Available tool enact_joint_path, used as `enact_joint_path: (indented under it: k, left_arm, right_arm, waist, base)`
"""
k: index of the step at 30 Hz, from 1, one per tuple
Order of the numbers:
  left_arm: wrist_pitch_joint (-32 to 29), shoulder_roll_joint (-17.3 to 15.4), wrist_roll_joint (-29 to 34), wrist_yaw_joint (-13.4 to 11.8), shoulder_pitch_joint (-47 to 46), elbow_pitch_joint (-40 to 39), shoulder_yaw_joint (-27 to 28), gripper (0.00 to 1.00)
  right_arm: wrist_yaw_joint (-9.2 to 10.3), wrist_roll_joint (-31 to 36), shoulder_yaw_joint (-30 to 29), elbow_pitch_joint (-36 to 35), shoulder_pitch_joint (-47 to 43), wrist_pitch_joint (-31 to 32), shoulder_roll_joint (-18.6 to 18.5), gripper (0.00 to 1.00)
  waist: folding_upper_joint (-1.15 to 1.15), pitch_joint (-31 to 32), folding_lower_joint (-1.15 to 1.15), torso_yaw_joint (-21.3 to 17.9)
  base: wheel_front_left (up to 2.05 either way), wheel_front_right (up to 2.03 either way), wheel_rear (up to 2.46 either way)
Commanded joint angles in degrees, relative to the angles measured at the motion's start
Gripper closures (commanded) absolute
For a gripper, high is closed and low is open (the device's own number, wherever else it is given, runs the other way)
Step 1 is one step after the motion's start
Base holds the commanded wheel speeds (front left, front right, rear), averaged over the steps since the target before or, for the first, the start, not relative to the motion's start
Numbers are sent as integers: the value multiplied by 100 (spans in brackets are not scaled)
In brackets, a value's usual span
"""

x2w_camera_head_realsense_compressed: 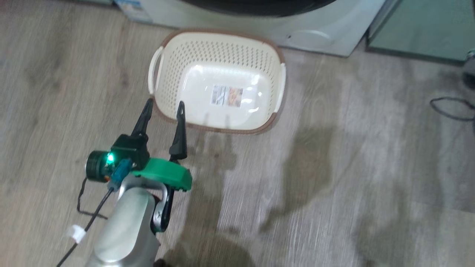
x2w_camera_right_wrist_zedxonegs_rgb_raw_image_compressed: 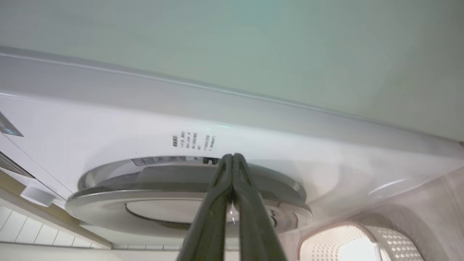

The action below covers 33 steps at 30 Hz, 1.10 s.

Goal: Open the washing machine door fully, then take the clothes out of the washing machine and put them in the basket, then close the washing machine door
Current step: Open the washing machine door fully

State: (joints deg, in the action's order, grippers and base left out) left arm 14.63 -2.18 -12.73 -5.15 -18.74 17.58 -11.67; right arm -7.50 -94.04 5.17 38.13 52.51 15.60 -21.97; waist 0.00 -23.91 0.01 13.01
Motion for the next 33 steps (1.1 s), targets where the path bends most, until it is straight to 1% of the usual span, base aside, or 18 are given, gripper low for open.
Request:
enact_joint_path:
  k: [1, 6, 11, 22, 33]
  left_arm:
    - [37, -70, -40, -42, -169, -181, 127, 0]
    - [37, -70, -126, -125, -331, -252, -22, 0]
    - [37, -70, -166, -175, -417, -281, -129, 0]
    - [37, -70, -282, -255, -544, -373, -277, 0]
    - [37, -70, -294, -283, -602, -407, -307, 0]
  right_arm:
    - [1, -17, 44, -126, 178, 182, -117, 100]
    - [1, 26, 151, 32, 649, 863, -250, 100]
    - [1, 105, 264, 153, 1091, 1316, -271, 100]
    - [1, 315, 420, 226, 1763, 1720, -299, 100]
    - [1, 413, 642, 60, 2049, 2002, -137, 100]
  waist:
    - [0, -275, -1, 208]
    - [0, -565, -1, 329]
    - [0, -789, -1, 391]
    - [0, -1158, -1, 533]
    - [0, -1297, -1, 575]
  base:
    - [0, 0, 0]
    - [0, 0, 0]
    - [0, 0, 0]
    - [0, 0, 0]
    - [0, 0, 0]
